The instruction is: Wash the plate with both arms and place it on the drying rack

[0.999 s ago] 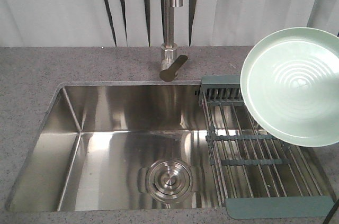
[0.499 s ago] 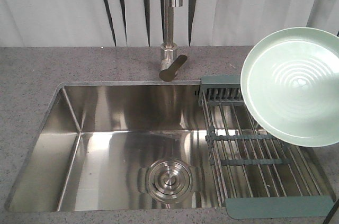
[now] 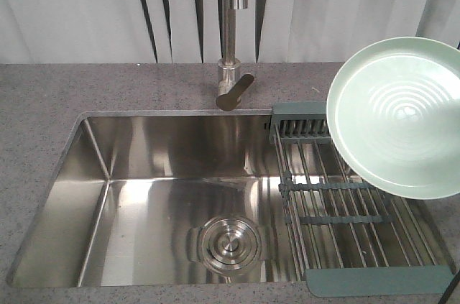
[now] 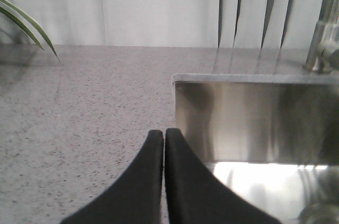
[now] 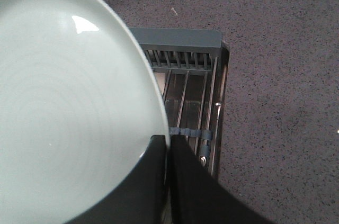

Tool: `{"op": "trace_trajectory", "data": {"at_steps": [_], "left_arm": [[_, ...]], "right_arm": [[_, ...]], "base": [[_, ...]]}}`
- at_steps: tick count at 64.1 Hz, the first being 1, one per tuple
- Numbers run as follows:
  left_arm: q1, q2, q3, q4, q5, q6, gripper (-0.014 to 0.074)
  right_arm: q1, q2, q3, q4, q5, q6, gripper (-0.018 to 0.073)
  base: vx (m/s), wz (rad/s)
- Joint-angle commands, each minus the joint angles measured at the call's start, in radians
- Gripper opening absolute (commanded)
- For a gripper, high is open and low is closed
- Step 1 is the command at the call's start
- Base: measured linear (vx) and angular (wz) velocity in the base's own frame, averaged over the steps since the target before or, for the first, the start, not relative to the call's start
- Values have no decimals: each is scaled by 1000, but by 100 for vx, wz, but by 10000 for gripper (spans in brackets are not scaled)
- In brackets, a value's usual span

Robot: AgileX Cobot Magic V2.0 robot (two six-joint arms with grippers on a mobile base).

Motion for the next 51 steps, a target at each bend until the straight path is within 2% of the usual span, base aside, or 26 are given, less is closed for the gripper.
{"op": "trace_trajectory", "data": {"at_steps": [1,6,10,21,27,29,44,51], "left_arm": [[-8,-15,23,-145,-112,-109,-6],[-8,-15,23,-267,-126,-209,-6],[-8,-15,23,-321,-125,-251,-6],[-8,-15,23,-413,-143,-276,-6],[-8,-15,23,-520,-143,-277,-6],[-8,-15,23,-566,-143,-277,-6],[-8,-15,22,-1078,-143,-300,-6],[-8,-15,11,-1243,-114,-300,-6]], "right_arm": [[-7,-18,-25,50,-31,-7,-6],[-7,-18,-25,50,-31,-7,-6],[-7,-18,-25,50,-31,-7,-6],[-7,-18,-25,50,-31,-7,-6],[-7,-18,-25,50,-31,-7,-6],[-7,-18,-25,50,-31,-7,-6],[-7,-18,-25,50,-31,-7,-6],[-7,-18,-25,50,-31,-7,-6]], "base": [[0,0],[0,0],[0,0],[0,0],[0,0],[0,0],[0,0],[0,0]]}}
